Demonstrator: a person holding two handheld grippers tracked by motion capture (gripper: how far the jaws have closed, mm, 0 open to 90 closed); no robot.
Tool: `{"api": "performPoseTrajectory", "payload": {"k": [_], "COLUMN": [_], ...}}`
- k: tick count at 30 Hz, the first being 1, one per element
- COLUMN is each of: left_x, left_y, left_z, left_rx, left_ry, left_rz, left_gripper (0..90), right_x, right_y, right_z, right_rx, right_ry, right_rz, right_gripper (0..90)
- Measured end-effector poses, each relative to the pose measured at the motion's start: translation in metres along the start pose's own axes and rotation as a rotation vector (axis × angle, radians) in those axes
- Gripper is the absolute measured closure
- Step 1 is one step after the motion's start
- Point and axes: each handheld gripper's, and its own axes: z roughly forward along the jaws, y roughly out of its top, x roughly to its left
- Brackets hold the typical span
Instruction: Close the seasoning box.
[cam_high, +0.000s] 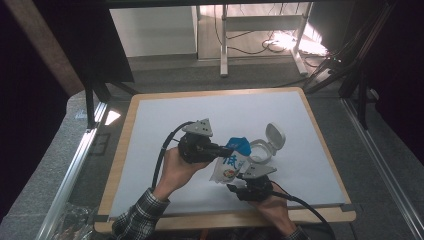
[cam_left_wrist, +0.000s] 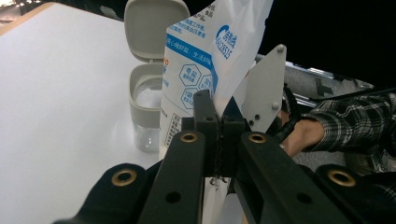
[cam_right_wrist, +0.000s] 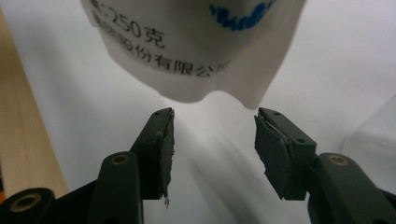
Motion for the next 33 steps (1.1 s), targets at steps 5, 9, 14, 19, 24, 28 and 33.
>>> {"api": "performPoseTrajectory", "payload": {"k": [5,9,14,19,24,28,33], "left_x": [-0.002,-0.001,-0.001,-0.003,-0.004,-0.002,-0.001], "left_y": [0.002,0.002,0.003,0.004,0.005,0.005,0.005], "left_z": [0.001,0.003,0.003,0.004,0.004,0.006,0.009], "left_rx": [-0.008,-0.008,-0.011,-0.018,-0.024,-0.029,-0.035], "left_ry": [0.003,0.001,-0.005,-0.017,-0.009,-0.005,0.01], "left_rz": [0.003,-0.006,-0.015,-0.022,-0.026,-0.035,-0.039], "left_gripper": [90.0,90.0,90.0,90.0,90.0,90.0,89.8], "right_x": [0.001,0.002,0.004,0.004,0.005,0.007,0.011], "right_y": [0.002,0.005,0.005,0.007,0.008,0.009,0.009], "right_z": [0.001,0.001,0.006,0.007,0.005,0.003,0.004], "right_rx": [-0.049,-0.083,-0.077,-0.103,-0.131,-0.15,-0.155], "right_ry": [-0.033,-0.047,-0.071,-0.082,-0.08,-0.06,-0.049], "right_rz": [-0.007,0.001,-0.009,-0.021,-0.016,-0.047,-0.04], "right_gripper": [45.9,45.3,45.2,45.1,45.3,52.4,55.6]}}
